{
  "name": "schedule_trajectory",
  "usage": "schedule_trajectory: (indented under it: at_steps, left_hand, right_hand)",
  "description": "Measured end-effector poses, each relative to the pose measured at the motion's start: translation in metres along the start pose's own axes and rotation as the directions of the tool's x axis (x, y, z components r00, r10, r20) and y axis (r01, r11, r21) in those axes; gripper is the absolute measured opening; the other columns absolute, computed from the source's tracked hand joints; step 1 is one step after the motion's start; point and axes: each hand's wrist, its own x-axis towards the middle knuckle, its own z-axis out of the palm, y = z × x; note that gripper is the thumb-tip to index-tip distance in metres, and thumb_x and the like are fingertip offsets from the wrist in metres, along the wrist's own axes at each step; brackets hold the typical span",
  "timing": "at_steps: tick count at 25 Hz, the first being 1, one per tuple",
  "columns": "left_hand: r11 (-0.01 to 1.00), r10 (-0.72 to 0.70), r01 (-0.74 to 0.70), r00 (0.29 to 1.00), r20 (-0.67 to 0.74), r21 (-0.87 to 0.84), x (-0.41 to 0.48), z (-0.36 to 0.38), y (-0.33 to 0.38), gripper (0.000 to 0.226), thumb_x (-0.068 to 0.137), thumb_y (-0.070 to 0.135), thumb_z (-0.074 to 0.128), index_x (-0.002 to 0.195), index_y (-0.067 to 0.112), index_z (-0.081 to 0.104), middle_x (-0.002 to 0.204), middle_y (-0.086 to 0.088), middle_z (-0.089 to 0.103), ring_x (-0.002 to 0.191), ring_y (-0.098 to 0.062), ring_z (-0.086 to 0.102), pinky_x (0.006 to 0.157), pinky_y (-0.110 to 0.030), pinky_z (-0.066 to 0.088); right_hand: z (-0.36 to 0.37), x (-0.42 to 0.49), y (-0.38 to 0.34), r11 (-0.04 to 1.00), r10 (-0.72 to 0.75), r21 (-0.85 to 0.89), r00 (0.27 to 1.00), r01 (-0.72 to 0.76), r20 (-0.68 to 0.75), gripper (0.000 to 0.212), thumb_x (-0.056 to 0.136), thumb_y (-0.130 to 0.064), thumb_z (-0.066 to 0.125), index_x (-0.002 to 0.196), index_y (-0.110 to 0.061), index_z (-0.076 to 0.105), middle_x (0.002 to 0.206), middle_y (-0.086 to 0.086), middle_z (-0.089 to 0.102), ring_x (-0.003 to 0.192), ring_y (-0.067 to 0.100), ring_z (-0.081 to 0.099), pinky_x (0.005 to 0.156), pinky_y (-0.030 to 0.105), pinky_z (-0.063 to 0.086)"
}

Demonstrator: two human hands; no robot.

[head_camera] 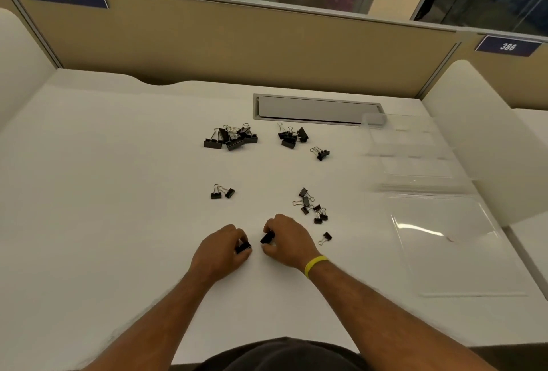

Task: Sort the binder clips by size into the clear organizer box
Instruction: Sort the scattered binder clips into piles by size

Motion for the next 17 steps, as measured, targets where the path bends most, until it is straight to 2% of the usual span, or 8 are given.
schedule_trajectory:
  at_steps: [2,4,7,8,10,13,15,17]
  left_hand:
    - [0.999,-0.026,0.026,1.0,0.003,-0.024,0.003,-0.001,0.003,0.017,0.083,0.042,0.063,0.092,0.028,0.063,0.087,0.012,0.057,0.077,-0.006,0.057,0.067,-0.021,0.045]
    - [0.976,-0.102,0.088,0.993,-0.058,-0.2,0.007,-0.003,0.008,0.011,0.081,0.036,0.068,0.085,0.027,0.065,0.079,0.01,0.061,0.071,-0.006,0.058,0.065,-0.022,0.048]
    - [0.806,-0.253,0.167,0.964,-0.076,-0.568,0.019,-0.007,0.029,0.006,0.083,0.024,0.07,0.083,0.019,0.068,0.07,0.002,0.069,0.064,-0.01,0.065,0.062,-0.024,0.053]
    - [0.734,-0.282,0.177,0.958,-0.057,-0.656,0.024,-0.008,0.039,0.005,0.084,0.02,0.068,0.083,0.015,0.069,0.07,-0.001,0.071,0.064,-0.013,0.067,0.061,-0.025,0.055]
    - [0.621,-0.305,0.176,0.952,-0.029,-0.764,0.036,-0.01,0.056,0.007,0.086,0.012,0.064,0.083,0.009,0.07,0.07,-0.005,0.072,0.066,-0.021,0.07,0.061,-0.028,0.058]
    - [0.515,-0.295,0.169,0.956,0.011,-0.84,0.056,-0.006,0.077,0.007,0.088,0.007,0.061,0.089,0.005,0.068,0.071,-0.012,0.072,0.068,-0.027,0.072,0.063,-0.036,0.06]
    - [0.468,-0.279,0.177,0.959,0.045,-0.866,0.071,-0.003,0.091,0.009,0.087,0.004,0.061,0.096,0.005,0.064,0.073,-0.015,0.072,0.069,-0.027,0.072,0.063,-0.036,0.06]
    - [0.464,-0.25,0.185,0.966,0.072,-0.866,0.088,-0.003,0.104,0.018,0.086,0.003,0.06,0.103,0.008,0.063,0.074,-0.014,0.072,0.071,-0.025,0.072,0.063,-0.033,0.059]
  right_hand:
    - [-0.002,-0.001,0.001,0.987,0.034,0.158,0.998,-0.027,-0.046,0.029,0.081,-0.03,0.066,0.106,-0.017,0.062,0.099,-0.001,0.058,0.089,0.017,0.055,0.075,0.028,0.046]
    - [-0.006,-0.002,0.003,0.898,0.116,0.434,0.991,-0.078,-0.061,0.023,0.079,-0.025,0.069,0.101,-0.018,0.065,0.095,-0.002,0.062,0.077,0.012,0.06,0.072,0.025,0.05]
    - [-0.013,-0.004,0.005,0.57,0.27,0.806,0.963,-0.156,-0.005,0.017,0.082,-0.018,0.071,0.098,-0.015,0.067,0.091,0.004,0.066,0.069,0.016,0.067,0.066,0.025,0.056]
    - [-0.016,-0.004,0.007,0.471,0.302,0.866,0.953,-0.165,0.017,0.018,0.082,-0.016,0.072,0.099,-0.012,0.066,0.09,0.006,0.066,0.07,0.018,0.068,0.067,0.026,0.057]
    - [-0.023,-0.004,0.012,0.364,0.342,0.916,0.939,-0.169,0.037,0.02,0.084,-0.015,0.072,0.102,-0.01,0.066,0.091,0.007,0.065,0.072,0.02,0.069,0.069,0.029,0.058]
    - [-0.033,-0.004,0.025,0.344,0.354,0.927,0.935,-0.149,0.018,0.021,0.084,-0.015,0.072,0.103,-0.011,0.066,0.094,0.007,0.066,0.074,0.018,0.068,0.07,0.029,0.058]
    - [-0.041,-0.002,0.039,0.395,0.367,0.91,0.93,-0.123,-0.033,0.021,0.082,-0.016,0.075,0.101,-0.015,0.067,0.095,0.007,0.068,0.077,0.016,0.067,0.073,0.028,0.058]
    - [-0.053,0.002,0.056,0.473,0.378,0.874,0.922,-0.111,-0.087,0.022,0.079,-0.018,0.077,0.1,-0.018,0.069,0.095,0.005,0.071,0.072,0.012,0.064,0.07,0.026,0.056]
